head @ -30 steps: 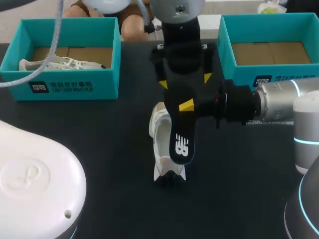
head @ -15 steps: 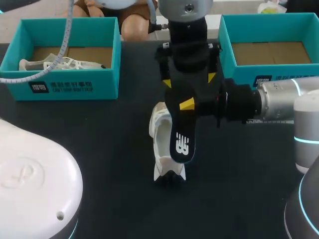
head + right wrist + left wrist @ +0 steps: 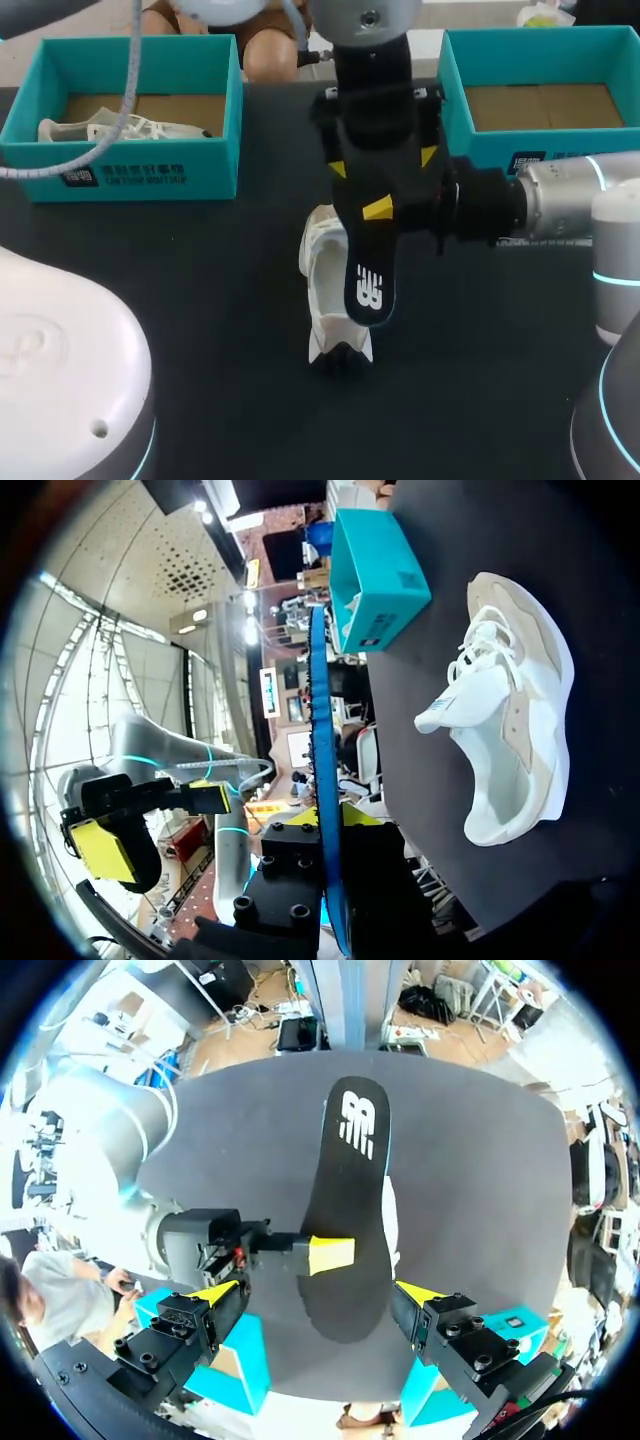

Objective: Take the shoe out of the shoebox, open the shoe tongue, remove and reinsert the insole, then place the shoe into the shoebox

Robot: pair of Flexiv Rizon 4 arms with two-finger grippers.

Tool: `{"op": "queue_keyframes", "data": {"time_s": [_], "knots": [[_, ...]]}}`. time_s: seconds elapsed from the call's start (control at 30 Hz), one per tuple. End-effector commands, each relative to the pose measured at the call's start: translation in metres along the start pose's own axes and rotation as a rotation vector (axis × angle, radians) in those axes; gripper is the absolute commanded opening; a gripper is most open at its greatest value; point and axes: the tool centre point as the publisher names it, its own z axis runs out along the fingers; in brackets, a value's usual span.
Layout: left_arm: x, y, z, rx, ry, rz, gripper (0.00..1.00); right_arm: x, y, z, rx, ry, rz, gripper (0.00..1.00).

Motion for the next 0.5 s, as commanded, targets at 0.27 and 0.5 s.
{"op": "queue_keyframes", "data": {"time_s": [0.27,0.5], "knots": [[0.045,-0.004,-0.005,-0.021,-0.393,0.017,1.00,0.005,-0.003,-0.009,0.011,-0.019,0.010,0.00],[0.066,-0.007,-0.006,-0.073,-0.787,-0.026,1.00,0.004,-0.003,-0.010,0.021,-0.020,0.015,0.00]]}}
